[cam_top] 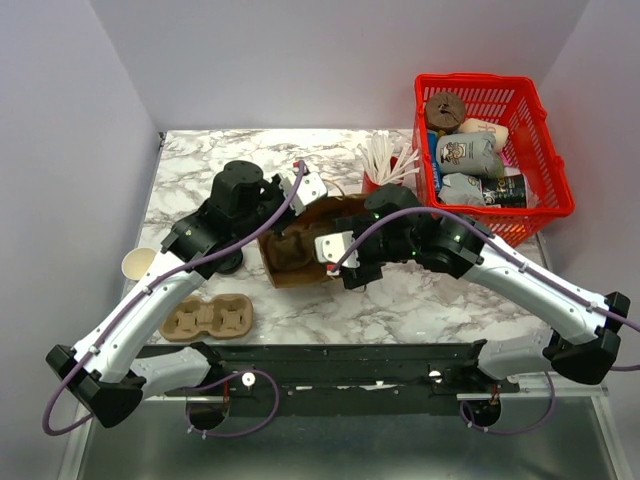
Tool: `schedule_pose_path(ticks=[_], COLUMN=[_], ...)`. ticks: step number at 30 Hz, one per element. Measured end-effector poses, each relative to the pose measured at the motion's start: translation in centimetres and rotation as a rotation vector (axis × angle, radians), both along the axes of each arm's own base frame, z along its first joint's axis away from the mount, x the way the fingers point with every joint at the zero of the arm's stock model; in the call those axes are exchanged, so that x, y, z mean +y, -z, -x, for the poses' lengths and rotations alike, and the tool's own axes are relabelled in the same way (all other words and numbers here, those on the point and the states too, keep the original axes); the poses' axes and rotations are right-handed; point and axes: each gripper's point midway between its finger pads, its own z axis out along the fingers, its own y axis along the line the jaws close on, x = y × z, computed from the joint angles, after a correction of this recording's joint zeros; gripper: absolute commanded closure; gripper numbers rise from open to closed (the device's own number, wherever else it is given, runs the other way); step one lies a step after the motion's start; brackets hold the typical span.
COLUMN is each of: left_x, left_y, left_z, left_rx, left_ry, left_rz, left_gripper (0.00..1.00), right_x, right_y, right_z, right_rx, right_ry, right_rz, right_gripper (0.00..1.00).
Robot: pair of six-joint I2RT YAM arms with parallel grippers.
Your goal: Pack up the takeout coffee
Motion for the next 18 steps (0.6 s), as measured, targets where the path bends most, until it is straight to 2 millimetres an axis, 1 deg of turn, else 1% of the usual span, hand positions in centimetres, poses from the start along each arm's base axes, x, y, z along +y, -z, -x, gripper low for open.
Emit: schedule_pose_path(ticks=[1,4,9,14,18], left_x=[0.0,-0.2,-0.2,-0.4,-0.9], left_y=[0.0,0.5,1.0,1.4,1.3], left_z=[0.1,1.0,2.4,3.9,4.4], left_rx=[0.002,0.014,0.013,0.013,0.028], left_ry=[0.002,0.024,0.069,0.122,0.152], left_rz=[0.006,0.019,0.039,0.059,0.078], left_gripper=[1.0,1.0,1.0,1.0,1.0], right_x=[-0.2,-0.4,-1.1,-1.9,-1.6], right_y=[1.0,2.1,2.6,3.7,3.9], right_z=[0.1,0.1,-0.5,-0.5,-1.3], right_rx=[0.004,-0.003,-0.049,-0.088,-0.128], right_ry=[0.009,0.023,0.058,0.067,0.069], right_rz=[0.019,0.034,0.021,0.014,0.02], right_gripper=[1.0,1.0,0.99,0.99,0.99])
